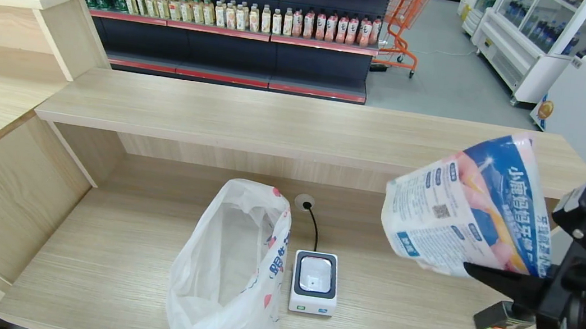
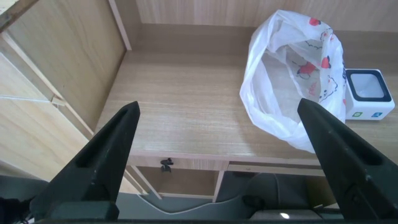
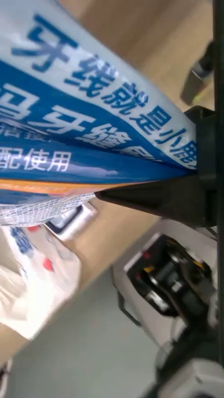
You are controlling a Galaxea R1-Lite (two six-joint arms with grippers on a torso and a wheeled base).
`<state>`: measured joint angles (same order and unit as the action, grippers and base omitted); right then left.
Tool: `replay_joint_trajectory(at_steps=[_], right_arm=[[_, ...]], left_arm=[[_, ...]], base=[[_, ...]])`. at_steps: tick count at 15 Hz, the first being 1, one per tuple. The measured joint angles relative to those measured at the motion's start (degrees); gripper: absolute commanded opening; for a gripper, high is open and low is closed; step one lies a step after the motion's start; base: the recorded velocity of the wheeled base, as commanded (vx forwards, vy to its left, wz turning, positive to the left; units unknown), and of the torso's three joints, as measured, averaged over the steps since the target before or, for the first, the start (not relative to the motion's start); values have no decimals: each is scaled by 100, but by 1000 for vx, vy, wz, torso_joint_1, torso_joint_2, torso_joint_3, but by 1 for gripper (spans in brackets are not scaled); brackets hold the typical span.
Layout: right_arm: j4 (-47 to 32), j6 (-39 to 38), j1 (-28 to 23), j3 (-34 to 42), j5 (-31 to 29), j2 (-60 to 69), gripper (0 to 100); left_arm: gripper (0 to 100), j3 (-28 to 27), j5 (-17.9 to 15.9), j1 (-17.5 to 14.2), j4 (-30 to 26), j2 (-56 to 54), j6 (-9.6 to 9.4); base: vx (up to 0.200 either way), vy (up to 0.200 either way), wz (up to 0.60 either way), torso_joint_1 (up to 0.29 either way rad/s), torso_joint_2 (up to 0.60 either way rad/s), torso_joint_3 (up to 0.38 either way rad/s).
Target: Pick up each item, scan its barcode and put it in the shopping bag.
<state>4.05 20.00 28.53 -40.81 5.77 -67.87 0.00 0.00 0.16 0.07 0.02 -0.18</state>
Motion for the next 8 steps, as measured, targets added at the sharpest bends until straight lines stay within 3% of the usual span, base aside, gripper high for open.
replay_joint_trajectory(at_steps=[3, 8], right_arm=[[944, 397, -11, 560, -76, -401, 0], [2363, 1101, -39, 1753, 347, -628, 0]], left_arm=[[100, 0, 0, 2, 0, 0, 0], [100, 0, 0, 2, 0, 0, 0]], base=[[0, 0, 0, 0, 0, 0], [0, 0, 0, 0, 0, 0]])
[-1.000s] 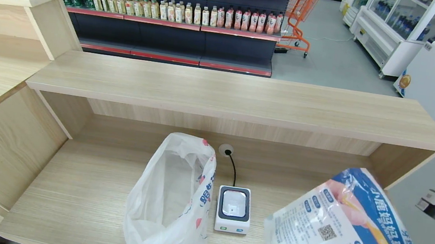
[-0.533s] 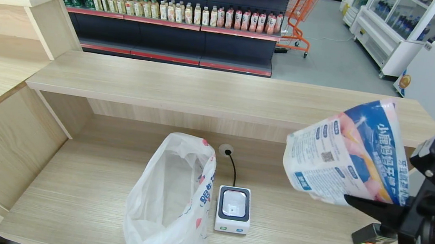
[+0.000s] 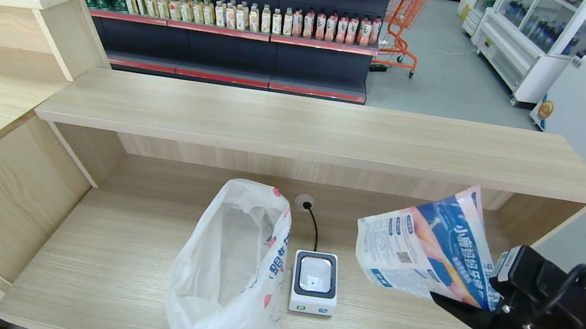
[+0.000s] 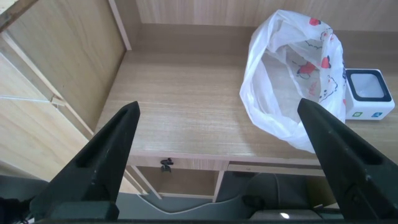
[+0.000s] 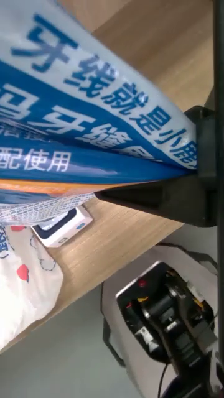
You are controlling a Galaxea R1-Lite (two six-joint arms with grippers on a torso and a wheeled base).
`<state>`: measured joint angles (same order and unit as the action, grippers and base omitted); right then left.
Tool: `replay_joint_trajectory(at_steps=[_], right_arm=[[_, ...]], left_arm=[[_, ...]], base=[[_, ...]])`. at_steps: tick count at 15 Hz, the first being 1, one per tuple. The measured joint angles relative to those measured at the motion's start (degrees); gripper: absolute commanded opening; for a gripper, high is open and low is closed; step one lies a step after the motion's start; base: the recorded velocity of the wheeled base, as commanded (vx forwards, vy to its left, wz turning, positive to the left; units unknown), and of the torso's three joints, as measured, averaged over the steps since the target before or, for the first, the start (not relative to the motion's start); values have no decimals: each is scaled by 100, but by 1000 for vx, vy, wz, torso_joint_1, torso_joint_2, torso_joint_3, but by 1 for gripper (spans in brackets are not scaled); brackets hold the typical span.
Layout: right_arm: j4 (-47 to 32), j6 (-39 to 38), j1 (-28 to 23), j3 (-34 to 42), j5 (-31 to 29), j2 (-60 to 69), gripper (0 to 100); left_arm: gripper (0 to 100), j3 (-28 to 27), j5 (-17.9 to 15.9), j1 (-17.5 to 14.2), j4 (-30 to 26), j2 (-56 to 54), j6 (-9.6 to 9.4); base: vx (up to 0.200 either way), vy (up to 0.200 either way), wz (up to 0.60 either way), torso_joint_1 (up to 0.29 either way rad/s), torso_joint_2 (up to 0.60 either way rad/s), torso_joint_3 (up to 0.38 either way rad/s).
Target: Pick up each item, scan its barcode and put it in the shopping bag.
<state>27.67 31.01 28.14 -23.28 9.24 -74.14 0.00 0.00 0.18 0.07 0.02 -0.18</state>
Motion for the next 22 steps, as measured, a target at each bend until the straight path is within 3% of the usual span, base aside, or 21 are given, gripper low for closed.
replay_joint_trajectory(at_steps=[4, 6, 9, 13, 17, 22], right_arm=[[1658, 1108, -258, 429, 419, -639, 0], [2447, 1908, -618, 468, 1156, -1117, 0], [2737, 2666, -1273, 479, 2149, -1777, 0], [2996, 2953, -1640, 424, 2558, -2528, 0], [3801, 2942, -1642, 323, 2945, -3289, 0], [3878, 2931, -1664, -251, 3145, -4120, 0]], left_arm=[[100, 0, 0, -2, 0, 0, -2], [100, 0, 0, -2, 0, 0, -2], [100, 0, 0, 2, 0, 0, -2], [100, 0, 0, 0, 0, 0, 0], [100, 0, 0, -2, 0, 0, 2], [100, 0, 0, 0, 0, 0, 2]], base=[[0, 0, 0, 0, 0, 0], [0, 0, 0, 0, 0, 0], [0, 0, 0, 0, 0, 0], [0, 0, 0, 0, 0, 0], [0, 0, 0, 0, 0, 0], [0, 0, 0, 0, 0, 0]])
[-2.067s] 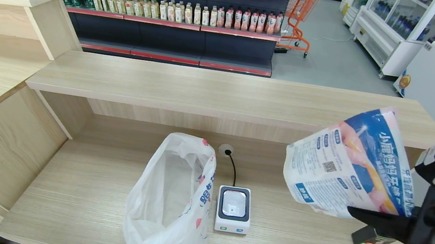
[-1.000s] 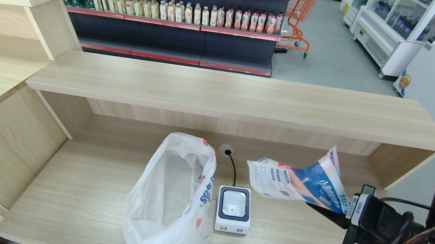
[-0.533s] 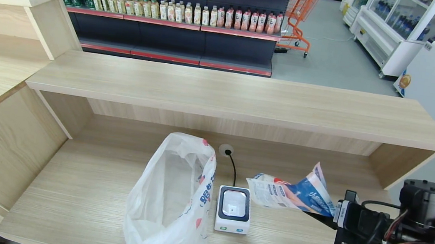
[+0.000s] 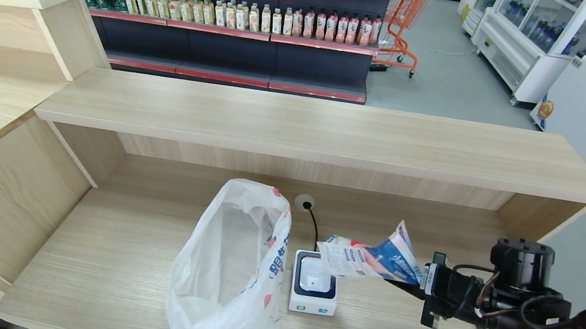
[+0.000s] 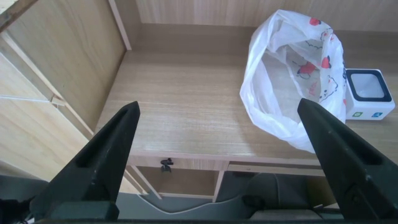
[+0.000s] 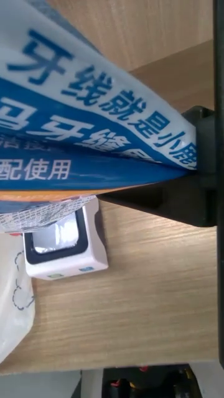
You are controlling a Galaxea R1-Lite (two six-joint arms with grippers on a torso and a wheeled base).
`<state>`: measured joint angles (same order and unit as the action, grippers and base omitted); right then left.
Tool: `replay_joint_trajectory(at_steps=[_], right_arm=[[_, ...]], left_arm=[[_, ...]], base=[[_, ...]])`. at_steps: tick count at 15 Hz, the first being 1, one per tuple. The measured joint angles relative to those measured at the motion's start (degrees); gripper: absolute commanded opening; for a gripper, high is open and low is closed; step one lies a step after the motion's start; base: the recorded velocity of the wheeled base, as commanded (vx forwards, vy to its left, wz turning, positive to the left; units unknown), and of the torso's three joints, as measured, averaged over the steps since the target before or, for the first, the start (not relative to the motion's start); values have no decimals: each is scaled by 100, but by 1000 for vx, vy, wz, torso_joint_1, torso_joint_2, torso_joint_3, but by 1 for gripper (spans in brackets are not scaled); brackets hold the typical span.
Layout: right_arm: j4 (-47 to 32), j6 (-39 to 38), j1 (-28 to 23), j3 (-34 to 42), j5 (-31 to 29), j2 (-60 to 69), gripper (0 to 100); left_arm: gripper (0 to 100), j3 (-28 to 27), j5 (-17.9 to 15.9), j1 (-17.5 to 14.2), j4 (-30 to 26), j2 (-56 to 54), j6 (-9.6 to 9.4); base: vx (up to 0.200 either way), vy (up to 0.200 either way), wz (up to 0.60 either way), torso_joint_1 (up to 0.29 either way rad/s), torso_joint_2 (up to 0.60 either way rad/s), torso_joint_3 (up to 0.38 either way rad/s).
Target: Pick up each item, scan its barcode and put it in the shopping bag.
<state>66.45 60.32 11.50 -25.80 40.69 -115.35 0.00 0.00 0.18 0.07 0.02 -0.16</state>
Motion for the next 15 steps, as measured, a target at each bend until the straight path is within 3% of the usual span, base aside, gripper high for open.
replay_joint_trajectory(at_steps=[8, 15], right_arm=[[-38, -514, 254, -1331, 325, -1007, 0], [2, -455, 521, -1580, 455, -1566, 0]], left_arm=[[100, 0, 0, 2, 0, 0, -2], [100, 0, 0, 2, 0, 0, -2]], base=[[0, 0, 0, 0, 0, 0], [0, 0, 0, 0, 0, 0]])
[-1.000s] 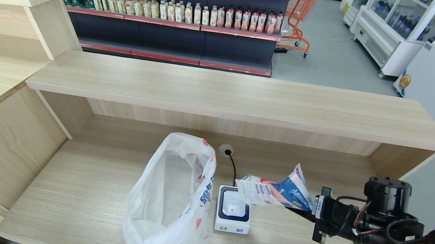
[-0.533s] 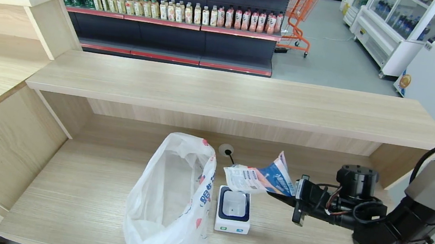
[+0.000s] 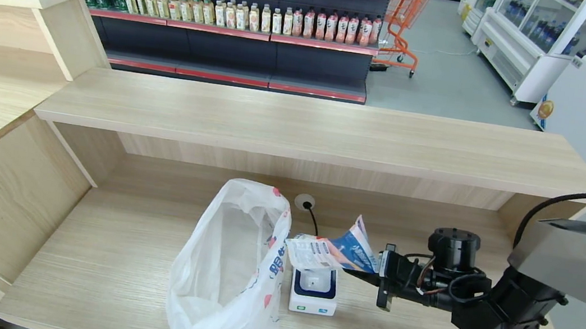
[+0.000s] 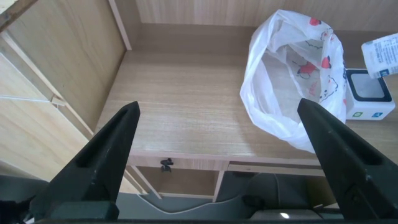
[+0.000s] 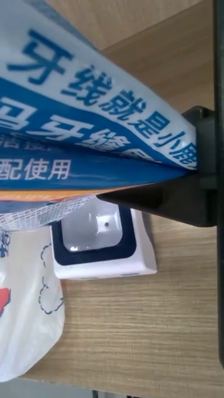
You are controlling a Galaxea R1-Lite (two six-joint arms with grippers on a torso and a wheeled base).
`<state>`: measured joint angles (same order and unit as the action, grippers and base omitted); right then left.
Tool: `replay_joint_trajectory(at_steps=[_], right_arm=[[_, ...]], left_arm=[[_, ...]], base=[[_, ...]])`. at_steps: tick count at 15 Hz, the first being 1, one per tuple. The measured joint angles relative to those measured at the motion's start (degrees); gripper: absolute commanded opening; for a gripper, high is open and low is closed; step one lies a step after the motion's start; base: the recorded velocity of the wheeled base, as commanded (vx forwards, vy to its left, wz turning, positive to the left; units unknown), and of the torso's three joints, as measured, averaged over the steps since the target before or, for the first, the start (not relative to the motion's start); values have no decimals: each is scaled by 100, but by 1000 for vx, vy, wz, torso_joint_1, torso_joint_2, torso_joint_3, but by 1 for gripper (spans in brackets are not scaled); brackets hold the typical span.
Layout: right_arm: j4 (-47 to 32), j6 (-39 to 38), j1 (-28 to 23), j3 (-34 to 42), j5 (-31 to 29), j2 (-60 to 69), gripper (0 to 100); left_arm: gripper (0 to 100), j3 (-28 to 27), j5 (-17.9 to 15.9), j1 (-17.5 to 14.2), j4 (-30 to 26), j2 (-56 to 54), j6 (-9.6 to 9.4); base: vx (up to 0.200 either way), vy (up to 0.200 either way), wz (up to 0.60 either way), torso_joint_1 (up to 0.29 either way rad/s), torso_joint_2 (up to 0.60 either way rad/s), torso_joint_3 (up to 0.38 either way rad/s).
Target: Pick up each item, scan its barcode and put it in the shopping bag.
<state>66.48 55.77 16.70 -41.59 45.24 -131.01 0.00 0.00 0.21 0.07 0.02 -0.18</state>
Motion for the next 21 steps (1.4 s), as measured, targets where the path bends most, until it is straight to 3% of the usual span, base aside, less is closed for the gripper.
replay_joint_trajectory(at_steps=[11, 21], right_arm=[[4, 296, 162, -733, 5, -739, 0], [140, 323, 160, -212, 61, -336, 0]], left_arm=[[100, 0, 0, -2, 0, 0, 0], [100, 0, -2, -2, 0, 0, 0]], base=[[0, 0, 0, 0, 0, 0], [0, 0, 0, 0, 0, 0]])
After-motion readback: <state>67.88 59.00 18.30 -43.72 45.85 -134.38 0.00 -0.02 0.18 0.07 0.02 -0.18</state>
